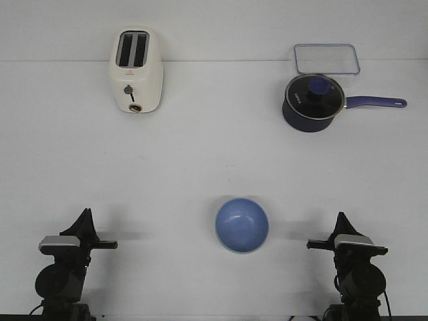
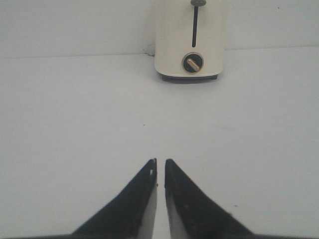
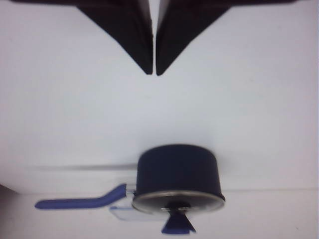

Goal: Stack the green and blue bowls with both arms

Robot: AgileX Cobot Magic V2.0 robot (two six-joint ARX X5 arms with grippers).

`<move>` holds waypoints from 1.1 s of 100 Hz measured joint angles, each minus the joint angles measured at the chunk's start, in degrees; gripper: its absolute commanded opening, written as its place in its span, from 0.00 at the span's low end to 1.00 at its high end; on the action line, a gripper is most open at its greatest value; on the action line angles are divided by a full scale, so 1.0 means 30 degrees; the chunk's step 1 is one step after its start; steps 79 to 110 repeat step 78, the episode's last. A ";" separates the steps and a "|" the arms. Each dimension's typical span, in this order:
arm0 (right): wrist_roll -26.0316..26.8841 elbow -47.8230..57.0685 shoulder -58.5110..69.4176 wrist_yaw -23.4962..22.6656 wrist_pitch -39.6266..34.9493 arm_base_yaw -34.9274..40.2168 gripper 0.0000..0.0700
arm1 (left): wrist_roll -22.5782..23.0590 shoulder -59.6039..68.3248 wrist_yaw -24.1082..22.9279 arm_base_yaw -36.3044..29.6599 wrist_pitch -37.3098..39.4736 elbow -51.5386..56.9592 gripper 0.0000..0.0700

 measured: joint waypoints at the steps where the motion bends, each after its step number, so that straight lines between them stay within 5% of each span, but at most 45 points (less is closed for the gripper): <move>1: -0.0007 -0.0080 0.0000 0.0000 0.0022 -0.0007 0.01 | 0.0000 0.0000 0.0000 0.0000 0.0007 0.0000 0.02; 110: -0.0634 -0.0270 -0.0007 -0.0073 0.1005 0.0015 0.01 | 0.0000 0.0007 0.0000 0.0000 0.0007 0.0000 0.02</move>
